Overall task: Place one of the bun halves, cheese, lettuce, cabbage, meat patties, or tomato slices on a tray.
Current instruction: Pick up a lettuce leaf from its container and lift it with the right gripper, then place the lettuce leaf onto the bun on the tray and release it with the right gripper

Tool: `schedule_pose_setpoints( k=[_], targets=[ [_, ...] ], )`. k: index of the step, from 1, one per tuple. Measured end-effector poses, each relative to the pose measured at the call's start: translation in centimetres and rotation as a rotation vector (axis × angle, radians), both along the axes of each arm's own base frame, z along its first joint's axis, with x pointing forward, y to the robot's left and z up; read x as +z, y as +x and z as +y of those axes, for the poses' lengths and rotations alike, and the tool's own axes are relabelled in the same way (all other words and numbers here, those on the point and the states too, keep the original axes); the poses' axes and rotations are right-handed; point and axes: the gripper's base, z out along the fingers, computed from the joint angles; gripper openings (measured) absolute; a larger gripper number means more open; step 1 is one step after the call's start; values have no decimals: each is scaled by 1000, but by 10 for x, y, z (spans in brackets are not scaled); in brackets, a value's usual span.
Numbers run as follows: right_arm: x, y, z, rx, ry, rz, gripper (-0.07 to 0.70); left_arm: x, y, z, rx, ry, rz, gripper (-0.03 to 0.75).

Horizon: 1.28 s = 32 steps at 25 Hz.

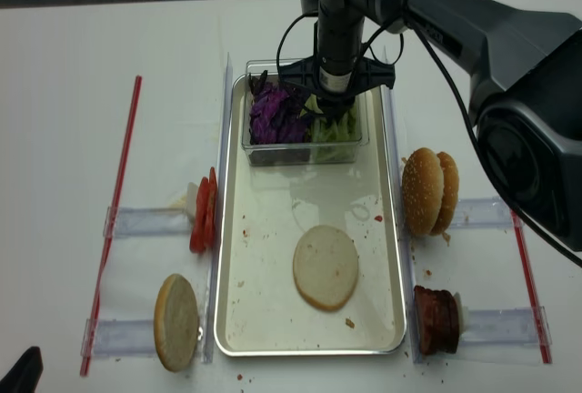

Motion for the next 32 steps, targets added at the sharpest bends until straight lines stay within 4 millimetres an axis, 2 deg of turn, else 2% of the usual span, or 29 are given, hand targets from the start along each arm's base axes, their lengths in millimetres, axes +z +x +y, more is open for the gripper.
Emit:
schedule_pose_setpoints(
  k=[7,16,21,32],
  targets=[
    [19,7,2,18,5,-55,34,0,0,0,0,0,0,412],
    [27,9,2,34,9,-80,34,0,0,0,0,0,0,412],
    [39,4,5,46,67,-72,34,0,0,0,0,0,0,412],
    [67,-19,28,131,113,-106,34,0,0,0,0,0,0,412]
  ],
)
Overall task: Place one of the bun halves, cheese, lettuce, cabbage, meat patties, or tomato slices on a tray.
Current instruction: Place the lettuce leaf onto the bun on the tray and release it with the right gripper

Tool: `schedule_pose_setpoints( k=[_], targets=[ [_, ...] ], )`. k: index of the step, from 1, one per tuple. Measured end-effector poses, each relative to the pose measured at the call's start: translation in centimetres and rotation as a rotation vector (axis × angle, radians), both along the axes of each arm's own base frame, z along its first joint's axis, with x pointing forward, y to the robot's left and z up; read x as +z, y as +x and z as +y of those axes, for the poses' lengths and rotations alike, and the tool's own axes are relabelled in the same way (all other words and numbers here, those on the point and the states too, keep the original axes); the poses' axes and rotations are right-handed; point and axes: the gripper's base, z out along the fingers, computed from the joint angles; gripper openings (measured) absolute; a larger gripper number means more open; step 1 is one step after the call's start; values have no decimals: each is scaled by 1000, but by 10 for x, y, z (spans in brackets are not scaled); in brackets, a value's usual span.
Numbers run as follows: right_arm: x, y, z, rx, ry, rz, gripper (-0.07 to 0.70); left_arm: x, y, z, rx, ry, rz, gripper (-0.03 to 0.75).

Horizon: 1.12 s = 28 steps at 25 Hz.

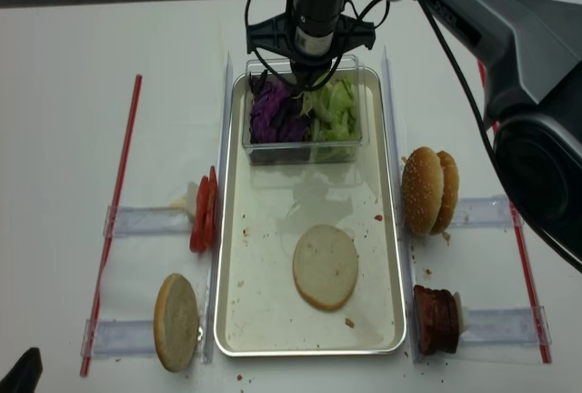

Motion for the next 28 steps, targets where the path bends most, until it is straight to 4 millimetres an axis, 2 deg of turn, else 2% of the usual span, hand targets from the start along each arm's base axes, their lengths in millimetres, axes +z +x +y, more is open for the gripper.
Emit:
schedule_pose_setpoints(
  k=[10,15,20,28],
  targets=[
    [3,-18,22,84,20,8,34,0,0,0,0,0,0,412],
    [10,-28,25,112,23,4,33,0,0,0,0,0,0,412],
    [14,-50,16,129,2,41,33,0,0,0,0,0,0,412],
    [10,-96,10,213,-104,68,33,0,0,0,0,0,0,412]
  ],
)
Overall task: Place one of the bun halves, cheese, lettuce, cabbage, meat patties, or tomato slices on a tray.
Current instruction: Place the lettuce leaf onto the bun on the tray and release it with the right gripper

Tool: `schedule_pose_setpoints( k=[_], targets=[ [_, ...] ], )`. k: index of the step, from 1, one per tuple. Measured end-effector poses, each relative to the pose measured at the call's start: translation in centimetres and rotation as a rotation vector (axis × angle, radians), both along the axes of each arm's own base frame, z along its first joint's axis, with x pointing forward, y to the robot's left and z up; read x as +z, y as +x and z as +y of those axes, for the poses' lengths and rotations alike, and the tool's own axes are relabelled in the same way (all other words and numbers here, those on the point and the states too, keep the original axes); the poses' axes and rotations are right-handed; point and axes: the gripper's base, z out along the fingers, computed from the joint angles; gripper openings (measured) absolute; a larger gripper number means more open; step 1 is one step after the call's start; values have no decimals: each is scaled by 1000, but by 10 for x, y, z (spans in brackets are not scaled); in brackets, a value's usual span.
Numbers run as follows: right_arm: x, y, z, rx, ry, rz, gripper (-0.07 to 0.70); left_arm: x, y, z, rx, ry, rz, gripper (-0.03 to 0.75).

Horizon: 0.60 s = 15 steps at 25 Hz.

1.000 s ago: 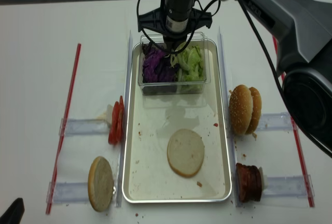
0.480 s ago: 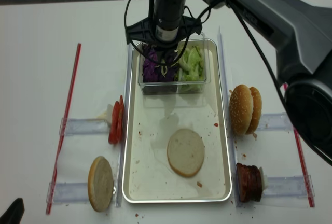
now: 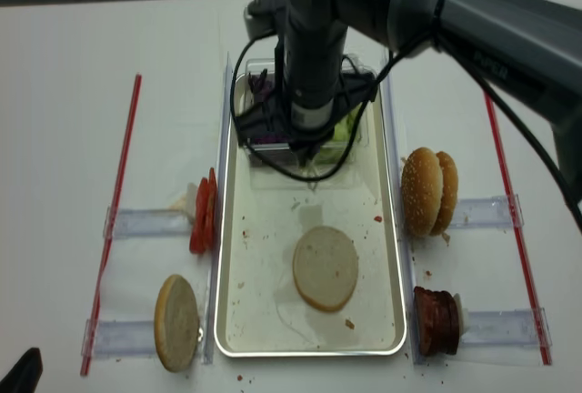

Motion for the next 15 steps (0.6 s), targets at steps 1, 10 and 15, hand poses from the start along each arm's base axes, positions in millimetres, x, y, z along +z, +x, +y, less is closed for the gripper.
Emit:
schedule_pose_setpoints(
  k=[1,10,15],
  targets=[
    [-2,-5,-1,9,-11,6,33,0,0,0,0,0,0,412],
    [-28,-36,-12,32,-11,50,33,0,0,0,0,0,0,412],
    [-44,-46,-17,31,36,57,27,0,0,0,0,0,0,412]
  ],
)
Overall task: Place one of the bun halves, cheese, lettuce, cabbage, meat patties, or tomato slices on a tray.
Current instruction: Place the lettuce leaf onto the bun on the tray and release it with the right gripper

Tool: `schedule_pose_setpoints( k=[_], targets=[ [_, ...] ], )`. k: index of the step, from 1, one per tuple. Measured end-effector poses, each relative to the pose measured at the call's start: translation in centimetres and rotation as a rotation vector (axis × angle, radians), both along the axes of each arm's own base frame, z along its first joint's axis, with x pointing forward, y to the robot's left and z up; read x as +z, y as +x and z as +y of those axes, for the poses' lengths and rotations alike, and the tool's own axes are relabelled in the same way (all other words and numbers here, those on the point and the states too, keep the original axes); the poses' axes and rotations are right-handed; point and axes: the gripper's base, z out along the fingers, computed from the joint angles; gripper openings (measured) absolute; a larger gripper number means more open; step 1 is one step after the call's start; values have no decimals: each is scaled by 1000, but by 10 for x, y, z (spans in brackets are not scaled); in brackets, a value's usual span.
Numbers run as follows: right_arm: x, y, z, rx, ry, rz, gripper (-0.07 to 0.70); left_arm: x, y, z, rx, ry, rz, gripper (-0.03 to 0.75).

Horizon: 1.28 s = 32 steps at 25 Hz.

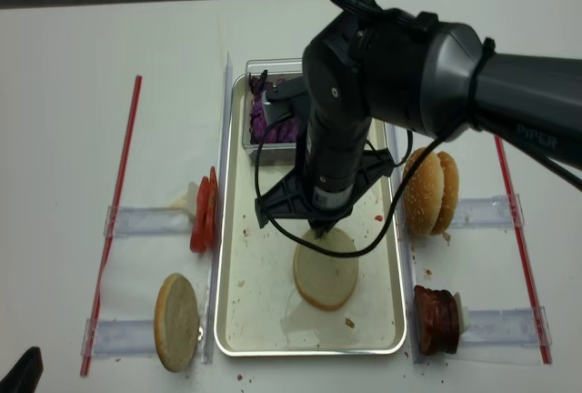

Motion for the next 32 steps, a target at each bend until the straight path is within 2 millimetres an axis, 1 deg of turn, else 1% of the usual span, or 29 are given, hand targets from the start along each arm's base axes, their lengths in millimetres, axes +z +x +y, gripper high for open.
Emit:
schedule_pose_setpoints(
  k=[4,9,18,27,29,32],
  targets=[
    [-18,-5,-4,-18,17,-1,26,0,0,0,0,0,0,412],
    [-35,-11,-10,-30,13,1,26,0,0,0,0,0,0,412],
    [-36,-10,-8,-50,50,-15,26,0,0,0,0,0,0,412],
    [-36,-11,-8,-57,46,5,26,0,0,0,0,0,0,412],
    [-39,-12,-8,-63,43,22,26,0,0,0,0,0,0,412],
    [-51,-13,-7,-71,14,72,26,0,0,0,0,0,0,412]
  ],
)
